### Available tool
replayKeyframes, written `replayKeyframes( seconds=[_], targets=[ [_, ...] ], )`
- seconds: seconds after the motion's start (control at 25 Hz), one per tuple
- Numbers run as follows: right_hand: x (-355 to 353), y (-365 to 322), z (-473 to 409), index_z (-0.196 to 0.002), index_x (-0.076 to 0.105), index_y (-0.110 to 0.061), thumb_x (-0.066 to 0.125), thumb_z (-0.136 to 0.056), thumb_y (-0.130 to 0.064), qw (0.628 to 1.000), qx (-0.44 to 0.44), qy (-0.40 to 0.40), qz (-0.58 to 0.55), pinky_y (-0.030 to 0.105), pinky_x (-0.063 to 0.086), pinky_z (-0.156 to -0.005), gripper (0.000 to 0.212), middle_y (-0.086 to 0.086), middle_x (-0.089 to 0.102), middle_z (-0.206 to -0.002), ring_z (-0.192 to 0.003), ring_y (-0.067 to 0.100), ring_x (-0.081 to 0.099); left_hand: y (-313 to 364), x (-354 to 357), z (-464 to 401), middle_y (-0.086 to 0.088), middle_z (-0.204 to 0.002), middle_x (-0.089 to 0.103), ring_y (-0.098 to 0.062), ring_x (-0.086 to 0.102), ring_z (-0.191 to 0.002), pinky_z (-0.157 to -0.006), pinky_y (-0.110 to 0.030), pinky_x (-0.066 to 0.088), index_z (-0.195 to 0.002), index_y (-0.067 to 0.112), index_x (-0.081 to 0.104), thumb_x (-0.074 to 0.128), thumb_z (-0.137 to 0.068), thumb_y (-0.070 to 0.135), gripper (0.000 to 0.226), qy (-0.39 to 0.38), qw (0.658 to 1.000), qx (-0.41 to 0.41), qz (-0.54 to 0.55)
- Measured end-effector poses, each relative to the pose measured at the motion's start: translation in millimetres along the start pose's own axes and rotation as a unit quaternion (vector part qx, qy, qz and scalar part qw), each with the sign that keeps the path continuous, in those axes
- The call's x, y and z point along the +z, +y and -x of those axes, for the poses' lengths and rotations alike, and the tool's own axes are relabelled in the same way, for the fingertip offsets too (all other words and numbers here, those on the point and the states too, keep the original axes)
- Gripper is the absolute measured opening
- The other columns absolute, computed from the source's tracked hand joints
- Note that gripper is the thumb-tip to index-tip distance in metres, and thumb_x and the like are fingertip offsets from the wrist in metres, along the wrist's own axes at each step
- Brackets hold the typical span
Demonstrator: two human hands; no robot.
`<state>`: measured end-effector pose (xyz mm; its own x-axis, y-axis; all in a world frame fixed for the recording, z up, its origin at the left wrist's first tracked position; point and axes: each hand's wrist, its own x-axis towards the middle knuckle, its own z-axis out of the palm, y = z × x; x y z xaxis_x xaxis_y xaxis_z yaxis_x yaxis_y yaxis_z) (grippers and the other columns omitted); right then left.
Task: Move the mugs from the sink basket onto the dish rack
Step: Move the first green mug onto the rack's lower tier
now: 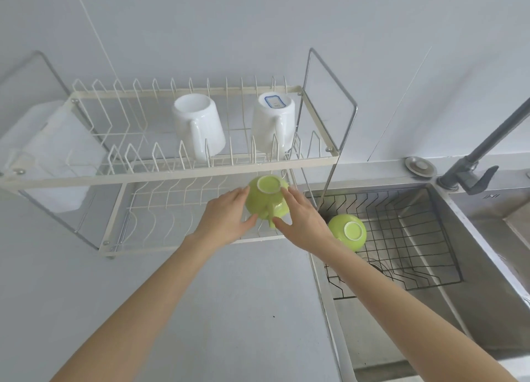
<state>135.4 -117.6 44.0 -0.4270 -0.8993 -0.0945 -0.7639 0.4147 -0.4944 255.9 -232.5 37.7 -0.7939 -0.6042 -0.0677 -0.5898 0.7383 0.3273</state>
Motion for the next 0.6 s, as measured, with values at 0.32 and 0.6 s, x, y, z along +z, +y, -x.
replayKeyframes(
  seconds=[0.32,0.6],
  targets=[
    [2.0,21.7,62.2,-0.147,0.015,-0.015,0.048,-0.091,-0.034,0.998,-0.017,0.005,0.066,0.036,0.011,-0.120,0.067,0.007,0.018,-0.157,-0.147,0.022,0.009,39.1,4.8,54.7,-0.006,-0.151,0.029,-0.023,0.027,-0.139,-0.112,-0.040,0.022,-0.143,0.016,0.020,0.042,-0.089,0.042,0.063,-0.007,0.994,0.005,-0.105],
    [-9.5,72.0,105.6,-0.146,0.014,-0.017,0.047,-0.092,-0.035,0.996,0.025,-0.008,0.086,0.037,0.005,-0.120,0.066,0.006,0.014,-0.158,-0.147,0.022,0.006,93.9,32.2,68.8,-0.004,-0.149,0.032,-0.022,0.028,-0.138,-0.112,-0.041,0.023,-0.142,0.015,0.022,0.040,-0.090,0.042,0.061,-0.031,0.994,0.029,-0.098]
  ],
)
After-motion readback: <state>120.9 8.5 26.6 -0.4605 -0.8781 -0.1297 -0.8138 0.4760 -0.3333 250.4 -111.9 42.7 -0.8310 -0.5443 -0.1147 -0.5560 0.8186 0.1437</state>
